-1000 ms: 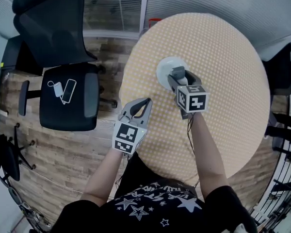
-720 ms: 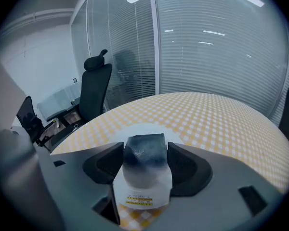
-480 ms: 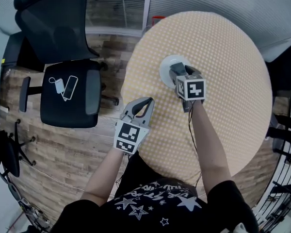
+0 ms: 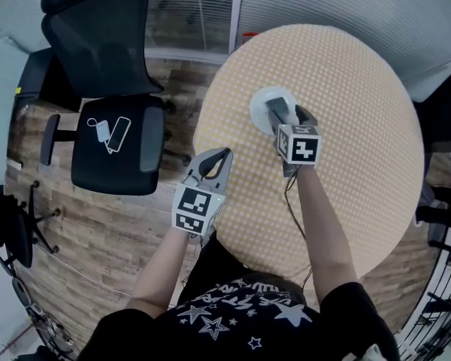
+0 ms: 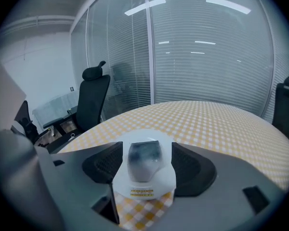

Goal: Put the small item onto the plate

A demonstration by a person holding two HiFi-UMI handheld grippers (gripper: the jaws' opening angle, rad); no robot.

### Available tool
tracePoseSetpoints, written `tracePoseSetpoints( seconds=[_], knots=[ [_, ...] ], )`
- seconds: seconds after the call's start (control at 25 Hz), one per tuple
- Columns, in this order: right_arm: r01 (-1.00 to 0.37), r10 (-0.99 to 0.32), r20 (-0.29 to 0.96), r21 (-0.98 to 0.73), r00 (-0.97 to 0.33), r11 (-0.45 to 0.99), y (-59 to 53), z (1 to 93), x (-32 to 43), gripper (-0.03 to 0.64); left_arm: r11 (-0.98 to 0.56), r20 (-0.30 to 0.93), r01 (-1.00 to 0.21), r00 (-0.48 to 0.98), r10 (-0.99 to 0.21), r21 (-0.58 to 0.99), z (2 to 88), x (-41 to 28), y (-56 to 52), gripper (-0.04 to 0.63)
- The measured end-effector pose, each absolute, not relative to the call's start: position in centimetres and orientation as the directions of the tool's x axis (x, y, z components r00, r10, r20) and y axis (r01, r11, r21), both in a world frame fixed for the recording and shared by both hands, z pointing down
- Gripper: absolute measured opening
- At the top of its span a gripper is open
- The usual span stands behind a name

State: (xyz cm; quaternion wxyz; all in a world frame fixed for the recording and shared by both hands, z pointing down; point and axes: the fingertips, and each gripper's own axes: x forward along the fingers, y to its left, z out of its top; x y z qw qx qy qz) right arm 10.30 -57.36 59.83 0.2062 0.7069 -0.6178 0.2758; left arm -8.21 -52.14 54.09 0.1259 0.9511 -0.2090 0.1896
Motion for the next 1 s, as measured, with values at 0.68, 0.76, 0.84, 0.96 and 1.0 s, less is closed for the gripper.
tracePoseSetpoints(
  seconds=[0.68, 0.76, 0.84, 0.96, 1.0],
  knots=[
    [-0.958, -0.943, 0.289, -0.275, -0.166, 0.084, -41.8, 43.4, 8.1, 0.295, -0.846, 0.301, -0.52, 0.831, -0.468, 0.121, 45.9, -5.8, -40.0, 0.008],
    [-0.955, -0.941, 0.273, -0.271, -0.197, 0.121, -38.9, 42.4, 8.4, 0.293, -0.829, 0.289, -0.546, 0.819, -0.496, 0.125, 45.4, -5.1, -37.7, 0.008],
    [-0.952, -0.939, 0.261, -0.267, -0.224, 0.152, -35.9, 41.7, 8.9, 0.279, -0.813, 0.279, -0.569, 0.806, -0.522, 0.122, 44.8, -4.5, -35.3, 0.008],
    [-0.946, -0.936, 0.238, -0.256, -0.258, 0.196, -32.2, 40.9, 10.1, 0.21, -0.784, 0.253, -0.61, 0.782, -0.57, 0.117, 43.7, -3.7, -32.3, 0.008],
    [-0.944, -0.935, 0.23, -0.256, -0.269, 0.208, -31.3, 40.8, 10.5, 0.187, -0.771, 0.245, -0.626, 0.771, -0.588, 0.119, 43.3, -3.6, -31.5, 0.008]
  ],
)
